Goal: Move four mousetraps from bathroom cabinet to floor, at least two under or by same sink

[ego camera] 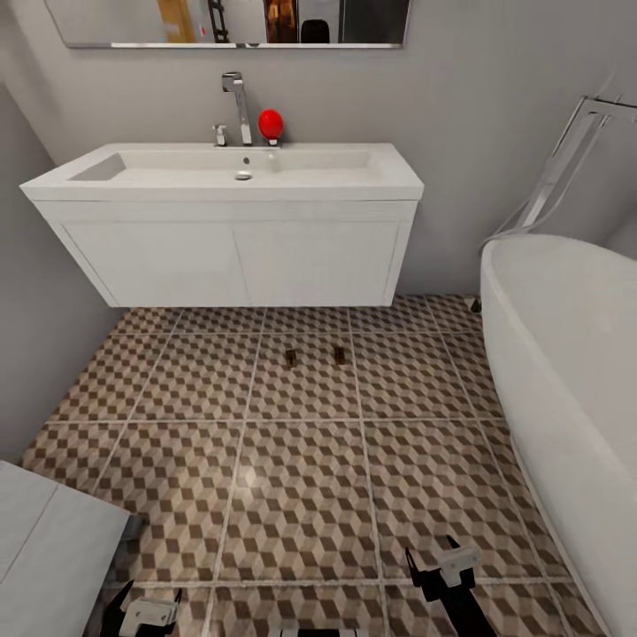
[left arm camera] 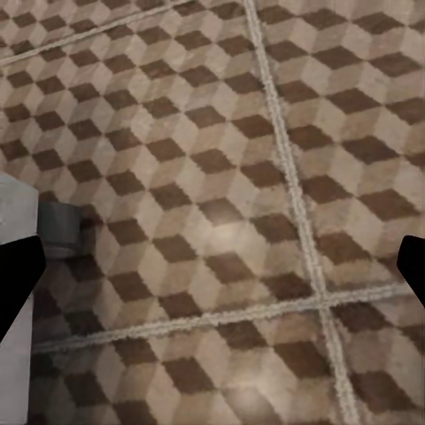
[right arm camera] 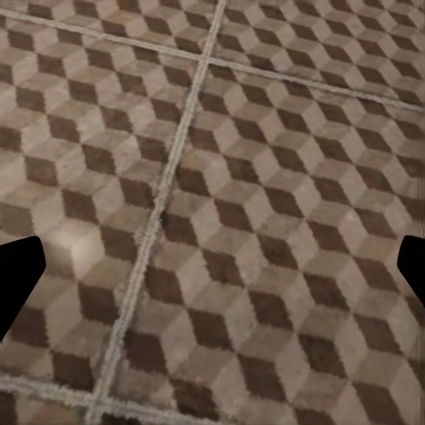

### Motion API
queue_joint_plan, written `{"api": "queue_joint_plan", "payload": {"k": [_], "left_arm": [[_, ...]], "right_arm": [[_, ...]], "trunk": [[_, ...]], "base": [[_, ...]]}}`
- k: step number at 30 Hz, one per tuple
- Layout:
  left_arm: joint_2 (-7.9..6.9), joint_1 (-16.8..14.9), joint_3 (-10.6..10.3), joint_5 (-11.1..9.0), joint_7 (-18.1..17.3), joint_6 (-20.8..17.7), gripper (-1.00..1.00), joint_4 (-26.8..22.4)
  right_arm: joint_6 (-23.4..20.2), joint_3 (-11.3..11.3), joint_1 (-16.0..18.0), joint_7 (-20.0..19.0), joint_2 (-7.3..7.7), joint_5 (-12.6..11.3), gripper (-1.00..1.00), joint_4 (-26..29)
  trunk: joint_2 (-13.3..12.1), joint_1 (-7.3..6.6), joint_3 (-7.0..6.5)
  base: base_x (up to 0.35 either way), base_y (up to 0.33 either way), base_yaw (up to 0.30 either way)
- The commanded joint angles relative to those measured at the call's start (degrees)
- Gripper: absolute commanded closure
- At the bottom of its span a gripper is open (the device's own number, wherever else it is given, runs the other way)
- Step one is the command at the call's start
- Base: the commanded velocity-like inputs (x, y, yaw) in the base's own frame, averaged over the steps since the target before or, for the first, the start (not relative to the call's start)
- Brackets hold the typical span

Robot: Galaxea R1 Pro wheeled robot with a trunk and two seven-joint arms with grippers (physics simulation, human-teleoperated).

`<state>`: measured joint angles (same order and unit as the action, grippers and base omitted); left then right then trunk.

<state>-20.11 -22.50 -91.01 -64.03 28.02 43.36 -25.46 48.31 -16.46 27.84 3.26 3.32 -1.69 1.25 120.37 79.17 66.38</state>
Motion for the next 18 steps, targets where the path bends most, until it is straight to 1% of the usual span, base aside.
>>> {"api": "queue_joint_plan", "payload": {"k": [1, 18], "left_arm": [[-0.02, -0.1, -0.5, -0.1, 0.5, 0.1, -1.0, -0.1], [0.07, 0.0, -0.5, -0.1, 0.5, 0.1, -1.0, -0.1]], "right_arm": [[0.1, -0.5, 0.0, 0.3, 0.01, -0.2, -1.0, 0.0], [0.1, -0.5, 0.0, 0.4, -0.07, -0.2, -1.0, 0.0]], "trunk": [[-0.4, -0.23, -0.15], [-7.2, -3.97, -3.2]], "base": [[0.0, 0.0, 0.0], [0.0, 0.0, 0.0]]}}
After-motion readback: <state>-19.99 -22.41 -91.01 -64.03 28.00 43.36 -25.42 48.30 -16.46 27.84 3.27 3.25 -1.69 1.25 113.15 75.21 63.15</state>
